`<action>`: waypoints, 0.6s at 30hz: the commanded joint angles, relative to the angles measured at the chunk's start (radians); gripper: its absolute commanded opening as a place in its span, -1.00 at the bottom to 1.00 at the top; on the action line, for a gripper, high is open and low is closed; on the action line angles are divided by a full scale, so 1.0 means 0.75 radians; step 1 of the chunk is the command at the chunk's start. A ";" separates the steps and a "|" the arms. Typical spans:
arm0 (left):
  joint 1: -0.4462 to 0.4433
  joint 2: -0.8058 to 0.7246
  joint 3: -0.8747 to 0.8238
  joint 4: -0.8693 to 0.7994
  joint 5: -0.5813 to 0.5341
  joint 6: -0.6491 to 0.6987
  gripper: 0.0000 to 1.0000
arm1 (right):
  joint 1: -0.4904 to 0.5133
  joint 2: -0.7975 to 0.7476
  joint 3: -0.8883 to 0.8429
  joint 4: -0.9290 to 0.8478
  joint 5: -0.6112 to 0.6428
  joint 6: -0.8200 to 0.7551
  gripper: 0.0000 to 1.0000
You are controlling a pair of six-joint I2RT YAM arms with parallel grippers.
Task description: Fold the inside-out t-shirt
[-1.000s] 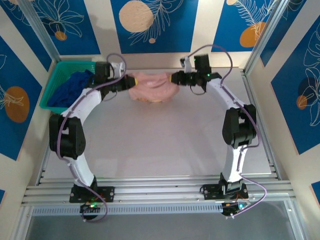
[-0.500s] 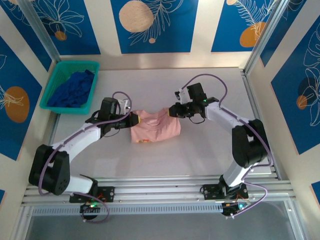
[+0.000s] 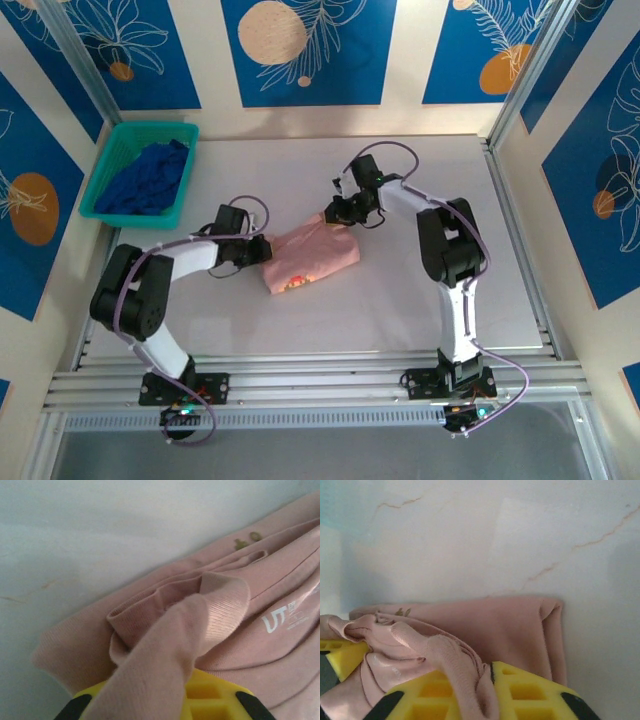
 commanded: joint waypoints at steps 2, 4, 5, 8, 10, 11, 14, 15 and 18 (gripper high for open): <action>0.024 0.040 0.047 -0.047 -0.114 0.014 -0.61 | -0.024 0.073 0.210 -0.156 0.054 -0.076 -0.43; 0.024 0.013 0.058 -0.073 -0.145 0.030 -0.38 | -0.040 0.046 0.230 -0.194 0.056 -0.094 -0.32; 0.024 -0.008 0.063 -0.095 -0.171 0.040 -0.29 | -0.050 0.020 0.225 -0.214 0.060 -0.103 -0.22; 0.025 -0.079 0.066 -0.154 -0.211 0.059 -0.05 | -0.074 -0.084 0.157 -0.253 0.085 -0.113 0.04; 0.024 -0.135 0.058 -0.181 -0.214 0.062 0.09 | -0.089 -0.172 0.073 -0.251 0.099 -0.110 0.12; 0.025 -0.169 0.049 -0.192 -0.212 0.064 0.16 | -0.098 -0.216 0.020 -0.239 0.098 -0.108 0.16; 0.024 -0.256 0.023 -0.222 -0.224 0.074 0.39 | -0.111 -0.286 -0.091 -0.210 0.052 -0.091 0.28; 0.024 -0.272 0.019 -0.232 -0.232 0.082 0.41 | -0.109 -0.285 -0.104 -0.208 0.025 -0.092 0.32; 0.023 -0.311 0.021 -0.273 -0.277 0.103 0.46 | -0.096 -0.260 -0.129 -0.186 -0.016 -0.090 0.38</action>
